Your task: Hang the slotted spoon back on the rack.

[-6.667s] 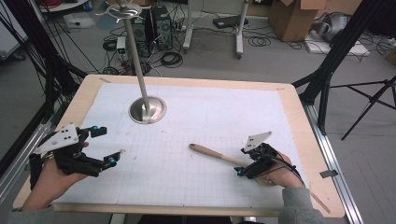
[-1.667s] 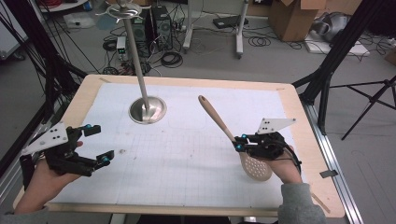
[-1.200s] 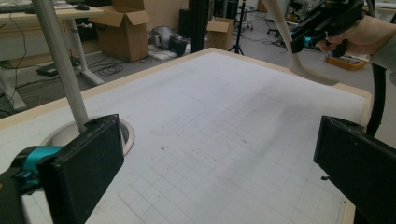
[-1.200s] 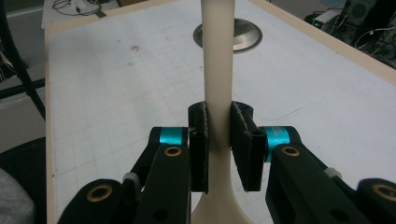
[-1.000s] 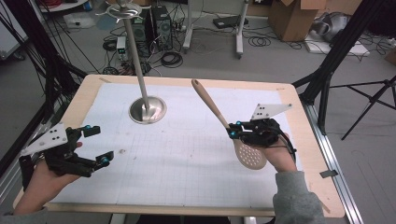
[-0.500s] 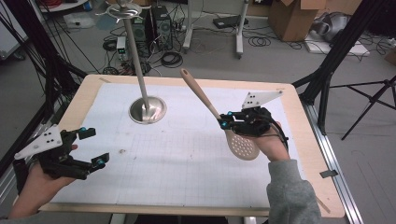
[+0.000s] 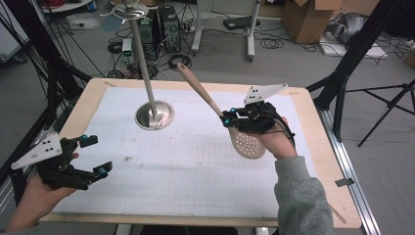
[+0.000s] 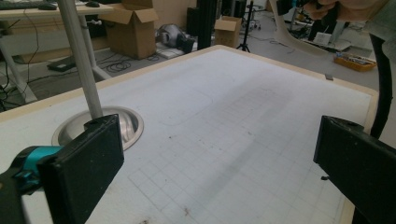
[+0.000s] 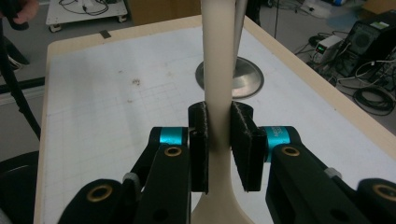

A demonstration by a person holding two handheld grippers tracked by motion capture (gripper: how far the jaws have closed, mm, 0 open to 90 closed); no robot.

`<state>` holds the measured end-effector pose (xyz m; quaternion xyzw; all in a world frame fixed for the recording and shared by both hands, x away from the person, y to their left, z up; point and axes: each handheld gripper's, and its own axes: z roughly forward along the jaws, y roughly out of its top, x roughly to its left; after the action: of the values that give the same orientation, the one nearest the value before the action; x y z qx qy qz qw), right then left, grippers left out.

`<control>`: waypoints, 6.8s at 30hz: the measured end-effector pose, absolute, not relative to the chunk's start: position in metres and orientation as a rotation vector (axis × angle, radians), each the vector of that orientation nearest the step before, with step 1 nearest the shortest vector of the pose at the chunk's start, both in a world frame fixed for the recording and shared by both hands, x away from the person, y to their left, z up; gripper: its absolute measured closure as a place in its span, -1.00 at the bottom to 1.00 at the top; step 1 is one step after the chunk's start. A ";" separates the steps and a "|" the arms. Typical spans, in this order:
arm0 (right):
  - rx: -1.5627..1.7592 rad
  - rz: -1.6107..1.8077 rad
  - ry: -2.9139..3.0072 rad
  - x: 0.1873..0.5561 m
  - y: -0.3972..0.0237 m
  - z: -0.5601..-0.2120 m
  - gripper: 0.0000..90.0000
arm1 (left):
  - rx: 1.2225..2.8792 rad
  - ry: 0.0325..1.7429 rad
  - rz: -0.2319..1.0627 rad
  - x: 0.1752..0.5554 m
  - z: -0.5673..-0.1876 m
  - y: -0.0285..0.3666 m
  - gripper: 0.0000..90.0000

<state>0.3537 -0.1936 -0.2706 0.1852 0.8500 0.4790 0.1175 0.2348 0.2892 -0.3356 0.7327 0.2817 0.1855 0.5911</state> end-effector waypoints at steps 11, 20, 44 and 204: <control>0.538 1.436 2.473 0.359 -0.180 -0.254 0.73 | 1.707 0.654 0.434 0.233 -0.336 0.289 -0.95; 0.531 1.459 2.461 0.367 -0.172 -0.243 0.73 | 1.699 0.650 0.435 0.230 -0.334 0.289 -0.95; 0.632 1.426 2.419 0.388 -0.144 -0.225 0.73 | 1.697 0.659 0.442 0.225 -0.334 0.293 -0.95; 0.716 1.452 2.351 0.441 -0.051 -0.262 0.27 | 1.716 0.718 0.452 0.213 -0.345 0.310 -0.95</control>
<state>0.4408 -0.0508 -0.2620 0.2483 0.8152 0.5034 0.1429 0.2135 0.3099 -0.3452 0.7330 0.3065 0.1929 0.5758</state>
